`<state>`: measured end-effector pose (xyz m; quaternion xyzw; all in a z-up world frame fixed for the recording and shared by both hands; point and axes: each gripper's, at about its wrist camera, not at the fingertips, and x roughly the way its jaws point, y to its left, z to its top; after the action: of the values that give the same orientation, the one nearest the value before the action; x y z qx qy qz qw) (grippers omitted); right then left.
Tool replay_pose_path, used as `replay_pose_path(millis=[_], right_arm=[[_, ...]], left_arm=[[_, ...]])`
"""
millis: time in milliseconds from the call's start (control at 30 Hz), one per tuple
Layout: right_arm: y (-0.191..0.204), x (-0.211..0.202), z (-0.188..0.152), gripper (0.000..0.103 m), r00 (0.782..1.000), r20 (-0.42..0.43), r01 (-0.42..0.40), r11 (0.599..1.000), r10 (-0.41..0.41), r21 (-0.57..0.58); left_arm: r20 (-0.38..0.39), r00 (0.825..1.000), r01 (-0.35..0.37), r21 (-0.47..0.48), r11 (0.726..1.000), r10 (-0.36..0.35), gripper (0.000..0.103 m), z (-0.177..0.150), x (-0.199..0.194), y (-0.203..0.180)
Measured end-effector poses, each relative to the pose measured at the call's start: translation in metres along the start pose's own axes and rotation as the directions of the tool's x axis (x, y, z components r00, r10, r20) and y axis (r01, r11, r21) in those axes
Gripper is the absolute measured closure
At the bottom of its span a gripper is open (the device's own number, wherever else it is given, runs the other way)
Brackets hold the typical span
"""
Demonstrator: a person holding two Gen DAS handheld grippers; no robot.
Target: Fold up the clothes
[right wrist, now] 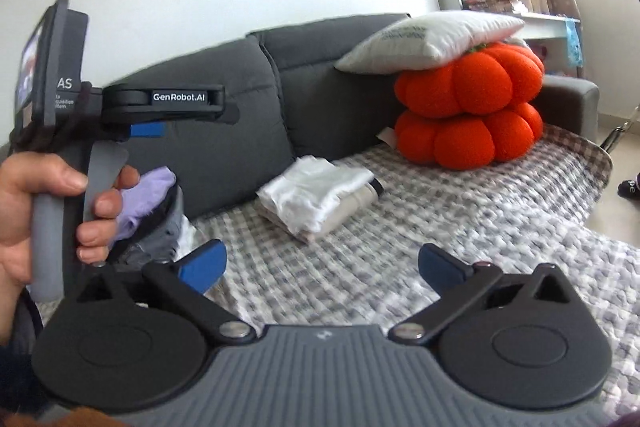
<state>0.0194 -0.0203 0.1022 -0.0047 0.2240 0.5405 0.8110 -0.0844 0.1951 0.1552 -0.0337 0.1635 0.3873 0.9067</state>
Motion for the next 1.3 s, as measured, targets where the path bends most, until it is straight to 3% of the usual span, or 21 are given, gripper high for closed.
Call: replay_pose_path(millis=[100, 200, 367, 900, 1300], right_arm=[[-0.012, 0.007, -0.008, 0.000, 0.998, -0.040, 0.041, 0.999, -0.040, 0.012], [-0.020, 0.016, -0.013, 0.000, 0.995, -0.068, 0.071, 0.997, -0.070, 0.017], [-0.030, 0.024, -0.015, 0.000, 0.993, -0.071, 0.092, 0.995, -0.090, 0.030], [-0.023, 0.026, -0.019, 0.000, 0.997, -0.046, 0.070, 0.995, -0.066, 0.074], [-0.024, 0.028, -0.018, 0.000, 0.997, -0.038, 0.077, 0.994, -0.074, 0.082]], left_arm=[[-0.023, 0.999, -0.041, 0.004, 0.999, 0.041, 0.000, -0.035, 0.016, -0.015], [-0.167, 0.986, -0.001, 0.012, 1.000, 0.003, 0.000, -0.050, 0.037, -0.021], [-0.072, 0.993, -0.086, 0.090, 0.992, 0.093, 0.000, -0.045, 0.030, -0.033], [-0.136, 0.986, -0.086, 0.062, 0.994, 0.094, 0.000, -0.049, 0.030, -0.014], [-0.141, 0.989, -0.034, 0.098, 0.995, 0.047, 0.000, -0.050, 0.029, -0.020]])
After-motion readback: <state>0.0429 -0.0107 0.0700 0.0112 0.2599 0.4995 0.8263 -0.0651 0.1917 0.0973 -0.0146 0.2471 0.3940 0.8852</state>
